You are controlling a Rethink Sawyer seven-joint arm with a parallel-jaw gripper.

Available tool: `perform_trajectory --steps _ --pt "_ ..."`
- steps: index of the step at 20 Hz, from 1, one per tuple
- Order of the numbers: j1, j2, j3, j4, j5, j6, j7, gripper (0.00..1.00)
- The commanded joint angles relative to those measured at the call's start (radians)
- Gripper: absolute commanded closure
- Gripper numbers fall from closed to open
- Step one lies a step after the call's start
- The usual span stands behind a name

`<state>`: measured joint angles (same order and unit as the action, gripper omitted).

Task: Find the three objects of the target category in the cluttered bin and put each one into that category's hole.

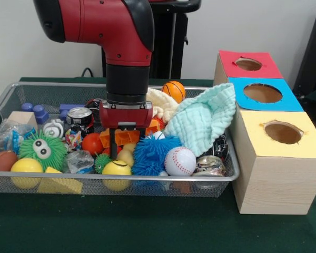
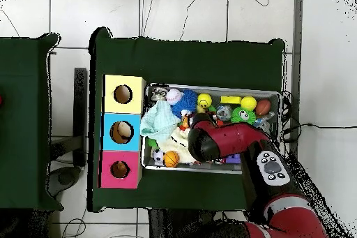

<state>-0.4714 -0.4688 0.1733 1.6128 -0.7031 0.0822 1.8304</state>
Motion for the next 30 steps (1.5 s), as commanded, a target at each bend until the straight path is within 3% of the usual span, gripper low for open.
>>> perform_trajectory --steps 1,4,12,16,24,30 --pt "-0.038 0.026 0.042 -0.063 -0.06 0.098 -0.068 0.0" --pt "-0.048 0.047 0.052 -0.067 -0.061 0.094 -0.068 0.0" --pt "0.046 0.092 -0.013 -0.04 -0.011 0.091 0.04 0.0" --pt "0.054 0.106 -0.014 -0.026 -0.003 0.08 0.05 0.0" --pt "0.101 0.102 -0.059 0.002 0.018 0.048 0.1 0.0" --pt "0.074 0.108 -0.036 0.04 0.075 0.156 0.071 0.0"
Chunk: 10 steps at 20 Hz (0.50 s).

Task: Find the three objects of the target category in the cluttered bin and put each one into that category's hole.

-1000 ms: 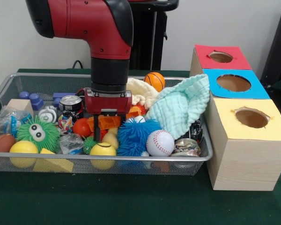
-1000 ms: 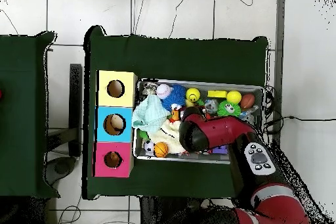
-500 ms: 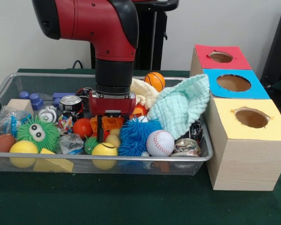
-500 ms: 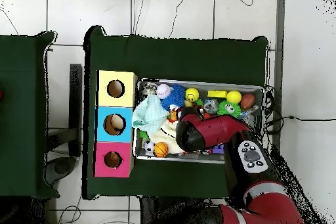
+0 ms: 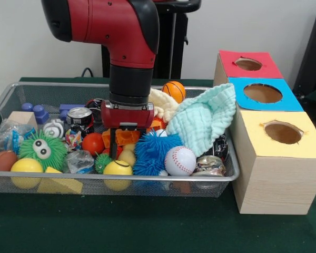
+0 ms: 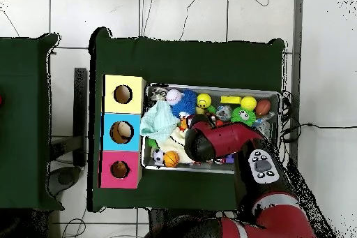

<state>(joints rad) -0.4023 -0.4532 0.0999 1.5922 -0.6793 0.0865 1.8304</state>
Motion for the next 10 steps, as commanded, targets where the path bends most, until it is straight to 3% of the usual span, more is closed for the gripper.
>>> perform_trajectory --steps 1,7,10 --pt "-0.002 0.092 0.048 0.068 0.066 0.173 0.066 0.0" --pt "-0.007 0.115 0.052 0.066 0.218 0.174 0.186 0.0" --pt "-0.016 0.112 0.057 0.058 0.285 0.252 0.162 0.0"
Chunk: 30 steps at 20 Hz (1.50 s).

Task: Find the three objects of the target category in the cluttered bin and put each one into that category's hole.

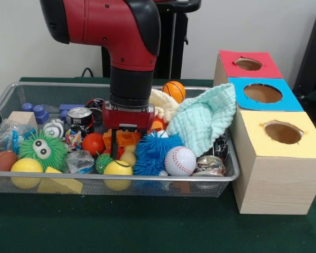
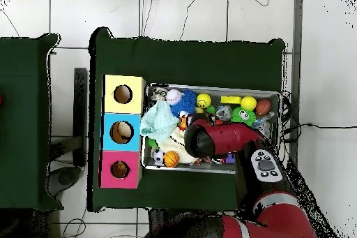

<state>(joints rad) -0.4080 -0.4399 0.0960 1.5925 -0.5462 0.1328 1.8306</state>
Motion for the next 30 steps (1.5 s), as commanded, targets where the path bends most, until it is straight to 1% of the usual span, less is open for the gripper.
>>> perform_trajectory --steps 1,4,5,9,11,13,14,18,24,28,30 --pt "-0.009 0.099 0.062 0.048 0.165 0.255 0.131 0.0" --pt "0.02 0.093 0.039 0.023 0.162 0.388 0.03 0.0" --pt "0.019 0.094 0.042 0.019 0.162 0.41 0.007 0.0" --pt "0.011 0.087 0.057 0.019 0.139 0.375 -0.022 0.0" --pt "0.008 0.084 0.061 0.016 0.129 0.386 -0.04 0.0" --pt "0.016 0.079 0.05 0.021 0.135 0.412 -0.03 0.0" --pt "0.019 0.082 0.049 0.017 0.138 0.415 -0.023 1.0" --pt "0.013 0.089 0.058 0.012 0.138 0.392 -0.021 1.0" --pt "-0.009 0.09 0.085 0.022 0.12 0.329 -0.037 1.0" --pt "-0.007 0.084 0.088 0.022 0.109 0.312 -0.041 1.0" --pt "0.004 0.03 0.079 0.033 0.098 0.325 -0.057 1.0"
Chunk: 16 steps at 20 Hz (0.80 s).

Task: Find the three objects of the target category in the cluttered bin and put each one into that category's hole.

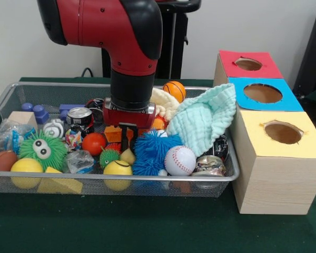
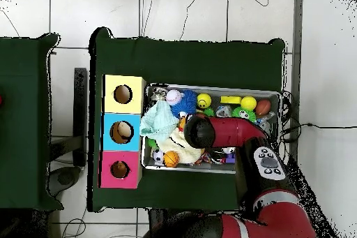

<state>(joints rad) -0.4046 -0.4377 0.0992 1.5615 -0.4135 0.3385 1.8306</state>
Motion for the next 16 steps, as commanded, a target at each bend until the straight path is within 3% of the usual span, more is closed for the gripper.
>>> perform_trajectory --steps 1,6,8,13,16 --pt "0.0 -0.009 0.078 0.079 -0.032 0.128 -0.063 1.0" --pt "-0.03 -0.181 0.131 0.106 0.0 0.24 -0.155 1.0" --pt "-0.037 -0.21 0.14 0.107 0.001 0.263 -0.17 1.0" --pt "-0.07 -0.192 0.168 0.105 -0.054 0.183 -0.166 1.0" --pt "-0.067 -0.213 0.187 0.078 -0.058 0.207 -0.18 1.0"
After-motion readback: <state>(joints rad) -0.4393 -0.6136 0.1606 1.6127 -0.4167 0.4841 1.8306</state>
